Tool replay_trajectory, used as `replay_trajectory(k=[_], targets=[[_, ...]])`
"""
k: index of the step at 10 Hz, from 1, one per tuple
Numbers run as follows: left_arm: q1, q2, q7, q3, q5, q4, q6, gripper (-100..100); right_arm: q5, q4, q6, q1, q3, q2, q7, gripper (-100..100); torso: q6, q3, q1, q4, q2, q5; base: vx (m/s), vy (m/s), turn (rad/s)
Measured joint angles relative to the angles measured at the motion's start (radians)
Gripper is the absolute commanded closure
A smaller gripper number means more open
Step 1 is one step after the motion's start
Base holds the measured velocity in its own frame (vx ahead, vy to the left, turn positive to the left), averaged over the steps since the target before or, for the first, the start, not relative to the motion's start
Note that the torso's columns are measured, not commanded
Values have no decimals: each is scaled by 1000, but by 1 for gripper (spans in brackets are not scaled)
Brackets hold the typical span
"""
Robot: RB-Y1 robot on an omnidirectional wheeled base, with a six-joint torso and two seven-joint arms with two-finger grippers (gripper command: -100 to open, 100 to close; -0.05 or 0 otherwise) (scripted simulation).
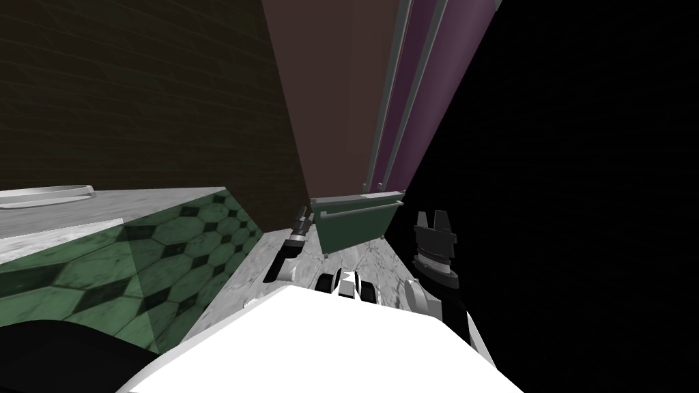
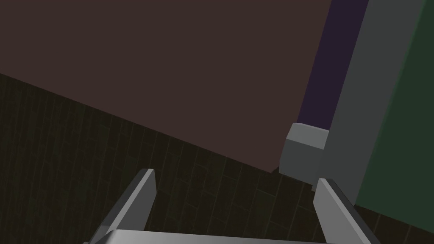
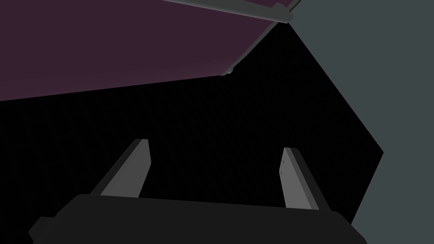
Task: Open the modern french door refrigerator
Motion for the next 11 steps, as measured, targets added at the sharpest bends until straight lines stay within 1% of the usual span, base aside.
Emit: replay_trajectory(k=[1, 3, 6, 11], targets=[[-2, -1, 3, 0, 2, 30, -14, -100, 0, 0, 0, 0, 0, 0, 0, 0, 0, -1, 0, 0, -1, 0, 59, -26, 21], [-1, 3, 10, 4, 7, 58, -21, -100, 0, 0, 0, 0, 0, 0, 0, 0, 0, 0, 0, 0, 0, 0, 44, -20, 14], [-23, 8, 15, 10, 12, 123, -35, -100, 0, 0, 0, 0, 0, 0, 0, 0, 0, 0, 0, 0, 0, 0, 43, -14, 15], [-43, 10, 32, 22, 24, 227, -62, -100, 0, 0, 0, 0, 0, 0, 0, 0, 0, 0, 0, 0, 0, 0, 52, -17, 19]])
